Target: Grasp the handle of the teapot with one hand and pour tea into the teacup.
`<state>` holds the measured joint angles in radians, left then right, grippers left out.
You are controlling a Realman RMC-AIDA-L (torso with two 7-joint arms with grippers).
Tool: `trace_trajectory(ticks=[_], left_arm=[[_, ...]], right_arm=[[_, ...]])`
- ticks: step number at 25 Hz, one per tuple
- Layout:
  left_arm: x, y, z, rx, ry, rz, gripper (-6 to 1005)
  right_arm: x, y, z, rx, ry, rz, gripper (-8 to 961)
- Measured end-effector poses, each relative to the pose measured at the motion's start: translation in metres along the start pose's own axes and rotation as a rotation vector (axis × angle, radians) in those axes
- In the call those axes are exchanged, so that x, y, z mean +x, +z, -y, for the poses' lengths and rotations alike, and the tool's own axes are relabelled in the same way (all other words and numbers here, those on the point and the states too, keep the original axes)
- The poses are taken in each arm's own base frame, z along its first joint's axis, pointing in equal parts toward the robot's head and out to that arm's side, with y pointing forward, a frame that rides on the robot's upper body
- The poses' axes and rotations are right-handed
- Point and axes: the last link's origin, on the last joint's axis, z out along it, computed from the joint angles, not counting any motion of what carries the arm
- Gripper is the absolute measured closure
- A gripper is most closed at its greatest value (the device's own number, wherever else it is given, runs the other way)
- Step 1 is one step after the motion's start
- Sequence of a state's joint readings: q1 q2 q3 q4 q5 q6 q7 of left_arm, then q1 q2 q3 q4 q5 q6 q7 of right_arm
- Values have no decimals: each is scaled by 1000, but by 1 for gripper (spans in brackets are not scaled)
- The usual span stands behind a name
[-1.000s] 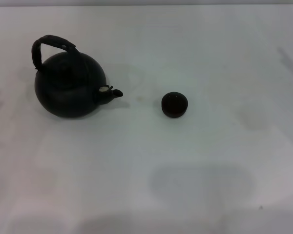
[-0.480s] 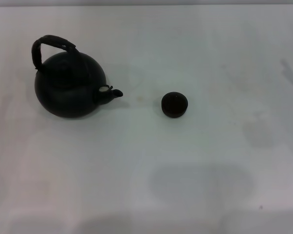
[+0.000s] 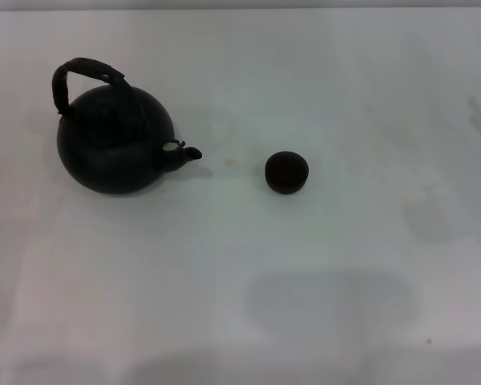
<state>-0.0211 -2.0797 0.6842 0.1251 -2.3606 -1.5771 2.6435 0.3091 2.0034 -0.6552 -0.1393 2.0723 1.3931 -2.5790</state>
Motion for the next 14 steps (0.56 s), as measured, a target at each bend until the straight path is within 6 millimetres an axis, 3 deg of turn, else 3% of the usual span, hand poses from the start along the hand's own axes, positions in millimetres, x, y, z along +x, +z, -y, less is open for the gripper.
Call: trace_trajectory(ticks=[14], left_arm=[[-2, 11, -5, -4, 27, -7, 120]], right_arm=[[1, -1, -1, 5, 3, 0, 83]])
